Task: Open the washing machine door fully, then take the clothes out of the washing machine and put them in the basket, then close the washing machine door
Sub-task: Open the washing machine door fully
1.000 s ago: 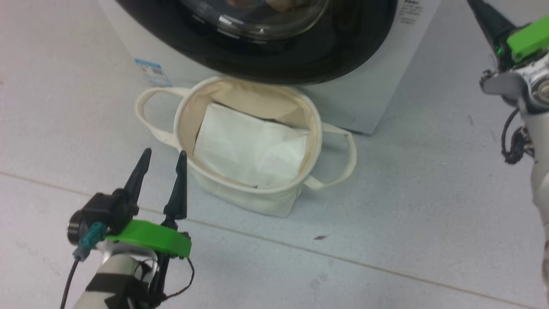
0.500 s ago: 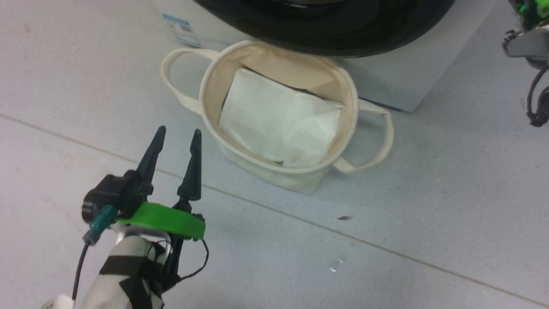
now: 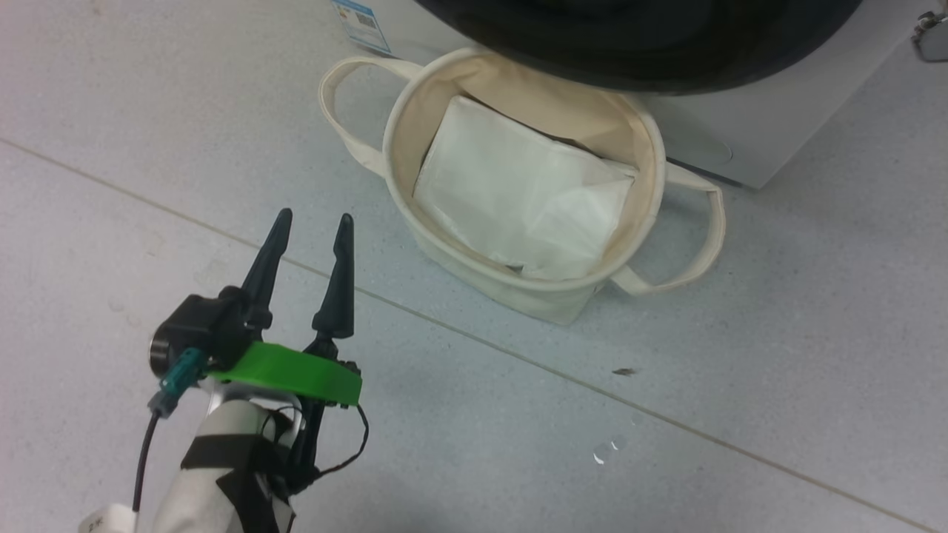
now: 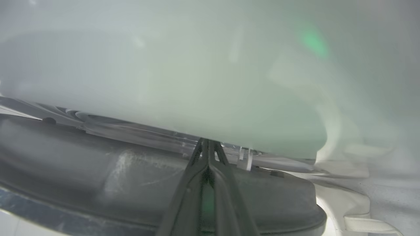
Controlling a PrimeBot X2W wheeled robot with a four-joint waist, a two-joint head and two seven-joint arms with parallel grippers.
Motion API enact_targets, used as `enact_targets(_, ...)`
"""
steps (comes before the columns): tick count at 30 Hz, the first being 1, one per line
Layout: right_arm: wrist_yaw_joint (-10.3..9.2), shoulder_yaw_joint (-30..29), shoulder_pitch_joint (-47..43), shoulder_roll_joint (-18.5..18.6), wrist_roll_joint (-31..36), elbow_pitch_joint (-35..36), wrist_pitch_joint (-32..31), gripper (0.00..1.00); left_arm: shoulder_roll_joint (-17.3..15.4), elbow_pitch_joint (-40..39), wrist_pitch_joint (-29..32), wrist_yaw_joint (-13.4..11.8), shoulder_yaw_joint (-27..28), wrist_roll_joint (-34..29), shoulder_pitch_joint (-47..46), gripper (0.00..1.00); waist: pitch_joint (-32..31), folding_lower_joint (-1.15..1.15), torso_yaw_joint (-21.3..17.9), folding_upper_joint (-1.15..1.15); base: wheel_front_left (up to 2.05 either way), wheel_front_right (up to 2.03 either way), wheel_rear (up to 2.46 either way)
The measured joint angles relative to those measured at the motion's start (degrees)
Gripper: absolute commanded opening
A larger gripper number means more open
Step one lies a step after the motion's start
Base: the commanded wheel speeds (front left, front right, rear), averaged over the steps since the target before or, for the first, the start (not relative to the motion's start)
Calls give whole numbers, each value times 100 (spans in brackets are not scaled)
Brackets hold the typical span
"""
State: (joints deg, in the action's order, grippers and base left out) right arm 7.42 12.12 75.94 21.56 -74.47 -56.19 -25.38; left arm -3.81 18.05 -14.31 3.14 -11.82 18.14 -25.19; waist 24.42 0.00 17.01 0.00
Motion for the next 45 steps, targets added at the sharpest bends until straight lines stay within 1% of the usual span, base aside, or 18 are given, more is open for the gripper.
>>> enact_targets(5,-1,168,-148,-3,-86,191,-277,0,55,92,0,100,105,-141,8,100,-154,0,-2,0,0,0,0)
enact_targets(9,-1,310,-575,-42,-229,522,-456,0,66,170,0,145,199,-210,76,100,-369,0,-56,0,0,0,0)
enact_targets(11,-1,421,-918,-146,-346,783,-541,0,81,199,0,164,263,-272,200,100,-555,0,-123,0,0,0,0)
enact_targets(12,-1,421,-918,-146,-346,783,-541,0,81,199,0,164,263,-272,200,100,-555,0,-123,0,0,0,0)
enact_targets(18,-1,856,-1595,-489,-481,1525,-701,0,78,263,0,201,366,-390,469,100,-957,0,-233,0,0,0,0)
enact_targets(21,0,1169,-1965,-705,-478,1856,-684,0,71,282,0,238,398,-436,576,100,-1158,0,-264,0,0,0,0)
enact_targets(24,0,1443,-2353,-846,-478,2140,-675,0,55,292,0,244,476,-447,707,100,-1358,0,-276,0,0,0,0)
enact_targets(29,0,1770,-2799,-1053,-470,2424,-388,0,9,310,0,243,559,-495,945,100,-1649,0,-292,0,0,0,0)
enact_targets(32,0,1861,-2931,-1269,-470,2436,-60,0,-4,315,0,243,584,-495,1047,100,-1781,0,-295,0,0,0,0)
enact_targets(39,0,2457,-3164,-1638,-404,2435,645,0,-33,314,0,243,704,-495,1121,100,-1863,0,-259,0,0,0,0)
enact_targets(42,0,2706,-3172,-1701,-456,2432,944,0,-40,315,0,244,705,-495,1120,100,-1840,-1,-220,0,0,0,0)
enact_targets(45,0,2917,-3170,-1707,-655,2425,1299,0,-37,322,0,246,694,-495,1110,100,-1796,0,-117,0,0,0,0)
